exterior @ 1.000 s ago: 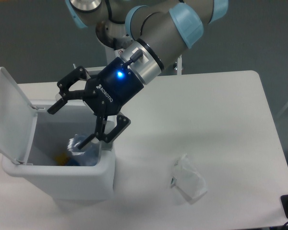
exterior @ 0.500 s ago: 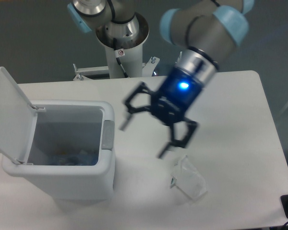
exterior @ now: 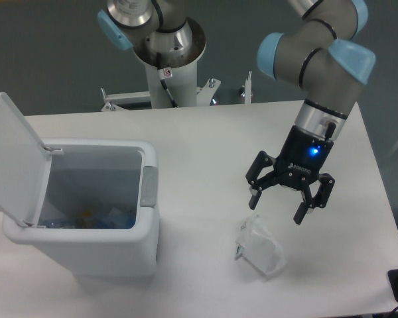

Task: Place the trash in the trash can
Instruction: 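Move the open gripper back over the clear plastic bag, then lower the gripper, pinch the plastic bag and lift it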

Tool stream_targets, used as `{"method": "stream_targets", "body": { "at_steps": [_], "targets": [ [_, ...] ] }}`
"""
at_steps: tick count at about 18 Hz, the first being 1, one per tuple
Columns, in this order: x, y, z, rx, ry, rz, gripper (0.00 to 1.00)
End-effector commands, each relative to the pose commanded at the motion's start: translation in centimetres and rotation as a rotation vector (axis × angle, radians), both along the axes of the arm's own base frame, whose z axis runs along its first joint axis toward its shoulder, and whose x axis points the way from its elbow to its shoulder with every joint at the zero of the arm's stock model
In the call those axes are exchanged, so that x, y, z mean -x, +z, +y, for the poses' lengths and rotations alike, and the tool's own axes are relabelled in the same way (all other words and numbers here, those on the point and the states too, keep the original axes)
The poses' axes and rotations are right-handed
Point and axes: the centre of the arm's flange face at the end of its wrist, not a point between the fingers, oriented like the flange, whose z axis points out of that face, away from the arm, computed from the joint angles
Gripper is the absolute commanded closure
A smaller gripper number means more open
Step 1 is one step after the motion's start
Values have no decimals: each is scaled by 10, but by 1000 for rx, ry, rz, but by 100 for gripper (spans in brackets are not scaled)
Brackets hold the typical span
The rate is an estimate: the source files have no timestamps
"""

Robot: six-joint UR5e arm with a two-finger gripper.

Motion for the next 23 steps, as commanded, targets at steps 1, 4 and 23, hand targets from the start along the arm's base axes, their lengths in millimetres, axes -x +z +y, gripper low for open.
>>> {"method": "stream_targets", "body": {
  "at_steps": [1, 4, 23],
  "targets": [
    [1, -8, 0, 40, 11, 1, 0],
    [-1, -30, 12, 215, 63, -30, 0],
    [-8, -120, 95, 534, 174, -96, 36]
  ]
}}
